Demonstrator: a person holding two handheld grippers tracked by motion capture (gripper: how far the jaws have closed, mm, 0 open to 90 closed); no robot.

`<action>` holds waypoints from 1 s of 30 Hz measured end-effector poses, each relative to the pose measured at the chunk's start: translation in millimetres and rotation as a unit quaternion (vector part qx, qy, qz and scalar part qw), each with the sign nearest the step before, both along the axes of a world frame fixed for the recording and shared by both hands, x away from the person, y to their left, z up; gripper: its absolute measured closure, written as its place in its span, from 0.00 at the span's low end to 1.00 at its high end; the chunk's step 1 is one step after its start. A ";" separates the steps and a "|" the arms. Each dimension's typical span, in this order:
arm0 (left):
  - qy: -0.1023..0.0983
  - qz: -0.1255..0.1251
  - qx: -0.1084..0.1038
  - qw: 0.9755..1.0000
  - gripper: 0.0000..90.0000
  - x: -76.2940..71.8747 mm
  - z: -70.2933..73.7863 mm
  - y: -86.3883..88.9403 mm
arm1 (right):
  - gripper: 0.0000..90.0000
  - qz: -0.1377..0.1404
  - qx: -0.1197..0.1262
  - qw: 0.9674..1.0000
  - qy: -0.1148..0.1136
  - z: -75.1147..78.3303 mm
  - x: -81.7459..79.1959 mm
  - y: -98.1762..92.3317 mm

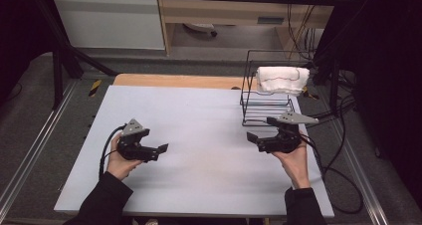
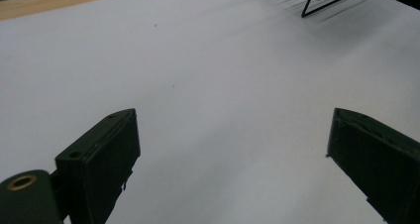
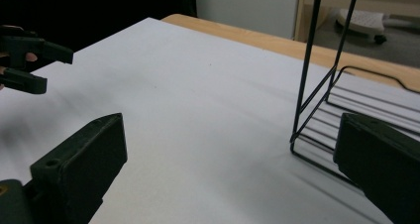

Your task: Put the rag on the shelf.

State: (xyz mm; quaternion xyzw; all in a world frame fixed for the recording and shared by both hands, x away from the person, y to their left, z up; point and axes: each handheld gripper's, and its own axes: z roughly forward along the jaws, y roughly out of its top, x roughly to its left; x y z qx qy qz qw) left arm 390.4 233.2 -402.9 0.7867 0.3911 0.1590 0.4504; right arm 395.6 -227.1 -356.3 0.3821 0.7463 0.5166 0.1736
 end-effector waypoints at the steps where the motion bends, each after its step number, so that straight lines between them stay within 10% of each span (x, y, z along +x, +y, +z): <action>1: 0.002 0.002 -0.001 1.000 0.07 -2.7 -2.5 5.3 | 0.00 0.002 0.000 1.000 0.003 -3.7 -0.3 0.3; 30: 0.017 0.015 0.021 1.000 0.08 -42.8 -37.7 51.3 | 0.00 0.023 -0.021 0.997 0.074 -88.0 -33.2 -35.2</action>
